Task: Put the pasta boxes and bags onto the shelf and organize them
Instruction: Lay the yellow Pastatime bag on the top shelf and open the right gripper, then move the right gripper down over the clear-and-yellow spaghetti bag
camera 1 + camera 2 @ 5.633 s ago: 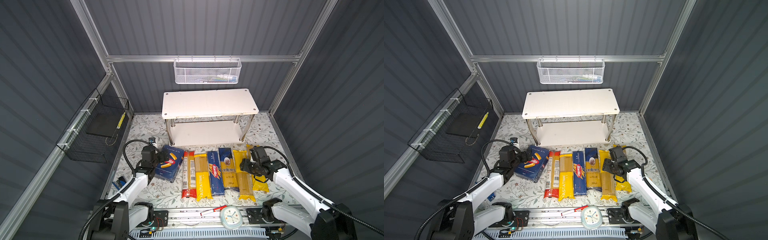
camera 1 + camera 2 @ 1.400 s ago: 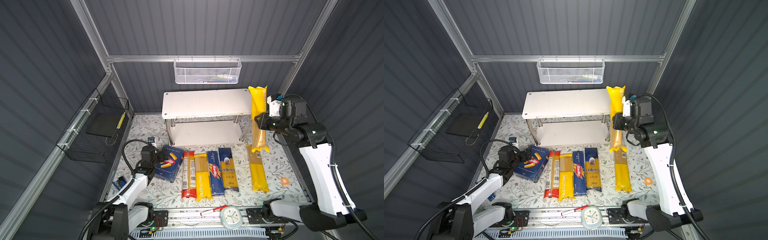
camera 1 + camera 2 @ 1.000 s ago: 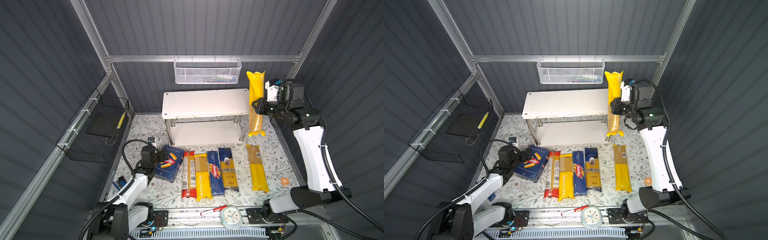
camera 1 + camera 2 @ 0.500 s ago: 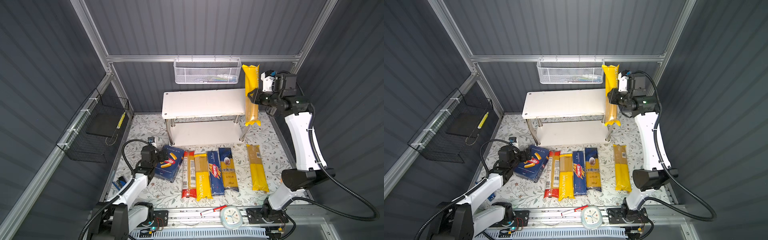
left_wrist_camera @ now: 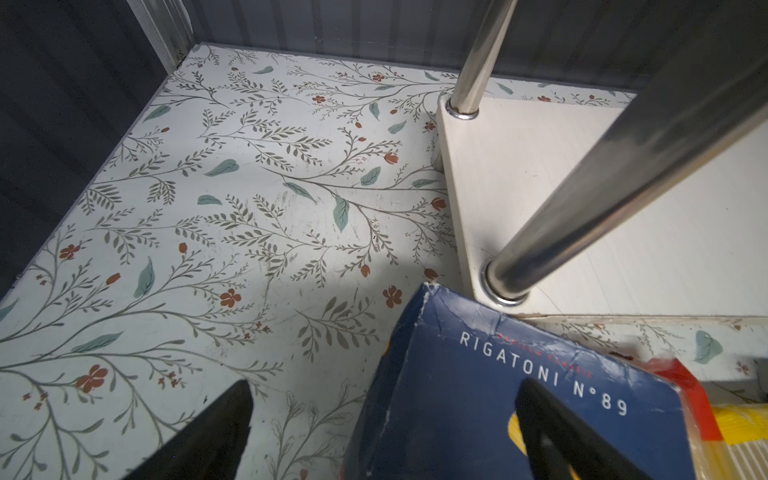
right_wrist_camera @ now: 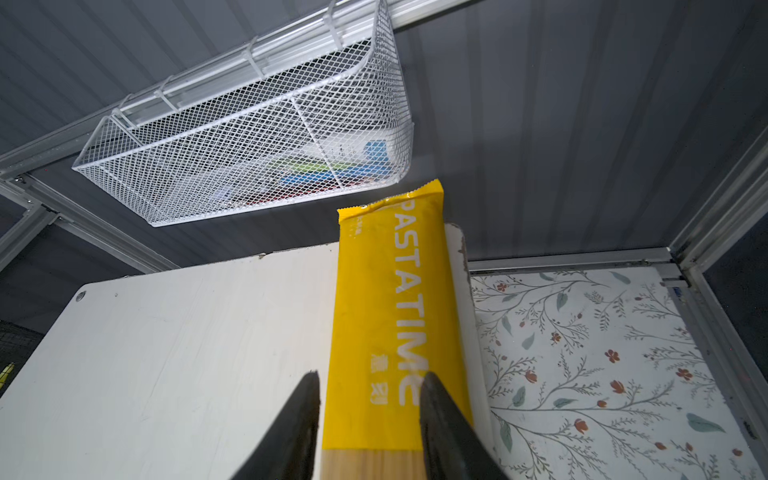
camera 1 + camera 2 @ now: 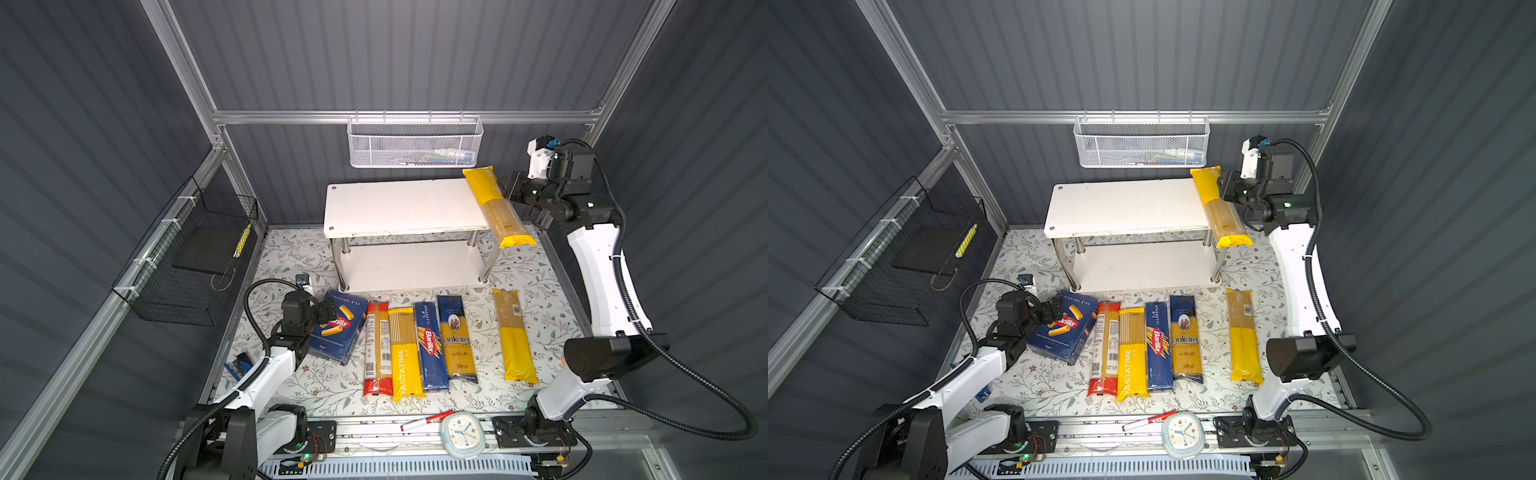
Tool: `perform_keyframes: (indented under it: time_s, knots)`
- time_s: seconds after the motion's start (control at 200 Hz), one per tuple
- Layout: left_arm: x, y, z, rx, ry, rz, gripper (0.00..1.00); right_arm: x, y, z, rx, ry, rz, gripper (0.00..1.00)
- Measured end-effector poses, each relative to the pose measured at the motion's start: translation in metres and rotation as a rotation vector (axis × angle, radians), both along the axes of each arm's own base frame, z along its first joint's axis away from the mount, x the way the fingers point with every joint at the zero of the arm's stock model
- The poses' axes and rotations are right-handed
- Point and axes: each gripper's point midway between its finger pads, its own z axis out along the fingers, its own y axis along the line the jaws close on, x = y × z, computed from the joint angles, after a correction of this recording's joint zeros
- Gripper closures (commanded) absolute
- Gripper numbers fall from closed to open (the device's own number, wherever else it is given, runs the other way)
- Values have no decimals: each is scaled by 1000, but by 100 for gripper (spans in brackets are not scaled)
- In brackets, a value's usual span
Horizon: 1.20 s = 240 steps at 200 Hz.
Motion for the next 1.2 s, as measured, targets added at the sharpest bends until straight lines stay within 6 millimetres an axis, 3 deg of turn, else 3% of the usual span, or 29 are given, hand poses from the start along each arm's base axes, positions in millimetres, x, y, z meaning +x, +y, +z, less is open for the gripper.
perform_keyframes:
  time_s: [0.16, 0.265, 0.36, 0.505, 0.605, 0.75, 0.88, 1.051, 1.201]
  knots:
    - [0, 0, 0, 0, 0, 0, 0, 0, -1, -7, -8, 16, 0, 50]
    - [0, 0, 0, 0, 0, 0, 0, -15, -4, -7, -33, 18, -6, 42]
    - [0, 0, 0, 0, 0, 0, 0, -46, -8, 1, -57, 4, -12, 40]
    - [0, 0, 0, 0, 0, 0, 0, -113, -11, 29, -70, -81, -10, 32]
    - [0, 0, 0, 0, 0, 0, 0, -149, -13, 33, -71, -111, -2, 27]
    - [0, 0, 0, 0, 0, 0, 1, -174, -13, 16, -70, -79, 18, 12]
    - [0, 0, 0, 0, 0, 0, 0, -186, -11, -29, -68, 9, 32, 1]
    - [0, -2, 0, -6, -1, -10, 1, -214, -15, -61, -76, 67, 34, 1]
    - [-1, -7, 3, -22, -7, -34, 1, -224, -21, -94, -82, 140, -2, 1]
